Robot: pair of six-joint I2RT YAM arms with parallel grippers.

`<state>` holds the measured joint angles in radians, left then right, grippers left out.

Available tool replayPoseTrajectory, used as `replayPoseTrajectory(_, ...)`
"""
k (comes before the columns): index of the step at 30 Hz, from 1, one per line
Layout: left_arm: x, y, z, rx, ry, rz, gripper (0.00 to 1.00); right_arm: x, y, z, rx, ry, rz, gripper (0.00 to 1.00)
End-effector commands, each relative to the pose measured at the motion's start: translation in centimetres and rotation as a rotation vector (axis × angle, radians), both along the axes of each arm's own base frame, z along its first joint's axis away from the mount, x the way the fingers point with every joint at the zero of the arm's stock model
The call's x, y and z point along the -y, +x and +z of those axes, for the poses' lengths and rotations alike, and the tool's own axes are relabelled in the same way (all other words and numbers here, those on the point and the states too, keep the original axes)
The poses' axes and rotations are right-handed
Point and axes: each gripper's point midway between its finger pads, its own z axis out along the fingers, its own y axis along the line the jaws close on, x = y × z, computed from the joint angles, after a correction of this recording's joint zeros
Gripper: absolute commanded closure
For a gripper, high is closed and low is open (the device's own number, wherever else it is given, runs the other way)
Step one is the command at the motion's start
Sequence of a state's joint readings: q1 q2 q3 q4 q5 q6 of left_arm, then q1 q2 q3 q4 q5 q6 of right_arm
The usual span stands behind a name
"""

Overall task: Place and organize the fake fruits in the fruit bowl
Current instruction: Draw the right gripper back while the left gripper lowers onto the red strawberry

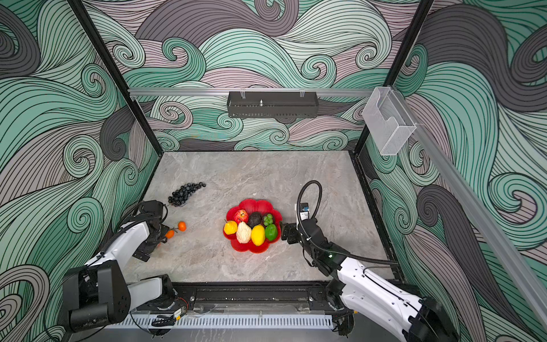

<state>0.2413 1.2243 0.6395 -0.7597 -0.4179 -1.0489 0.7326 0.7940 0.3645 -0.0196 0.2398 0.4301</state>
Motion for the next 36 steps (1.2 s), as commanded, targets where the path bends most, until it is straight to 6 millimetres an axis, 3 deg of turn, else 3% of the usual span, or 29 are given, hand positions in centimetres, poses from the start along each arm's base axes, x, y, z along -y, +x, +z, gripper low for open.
replayPoseTrajectory(1, 0.6, 1.3, -1.5, 0.075, -0.138, 0.034, 0.04, 0.1, 0.0, 0.2, 0.004, 0.027, -0.007, 0.13)
replayPoseTrajectory(4, 0.6, 1.6, -3.0, 0.096, -0.222, 0.068, 0.1, 0.1, 0.0, 0.2, 0.001, 0.033, -0.005, 0.13)
replayPoseTrajectory(12, 0.4, 2.3, -3.9, 0.143, -0.277, 0.095, 0.17, 0.1, -0.1, 0.2, -0.003, 0.041, -0.004, 0.12)
replayPoseTrajectory(18, 1.7, 3.0, -5.2, 0.118, -0.35, 0.049, 0.27, 0.2, -0.1, 0.2, -0.003, 0.045, -0.007, 0.12)
replayPoseTrajectory(31, 4.1, 4.9, -4.2, 0.076, -0.272, -0.12, 0.32, 0.1, 0.2, -0.3, -0.016, 0.041, -0.013, 0.11)
replayPoseTrajectory(36, 3.5, 4.6, -2.9, 0.055, -0.197, -0.138, 0.28, 0.2, 0.3, -0.7, -0.027, 0.024, -0.018, 0.11)
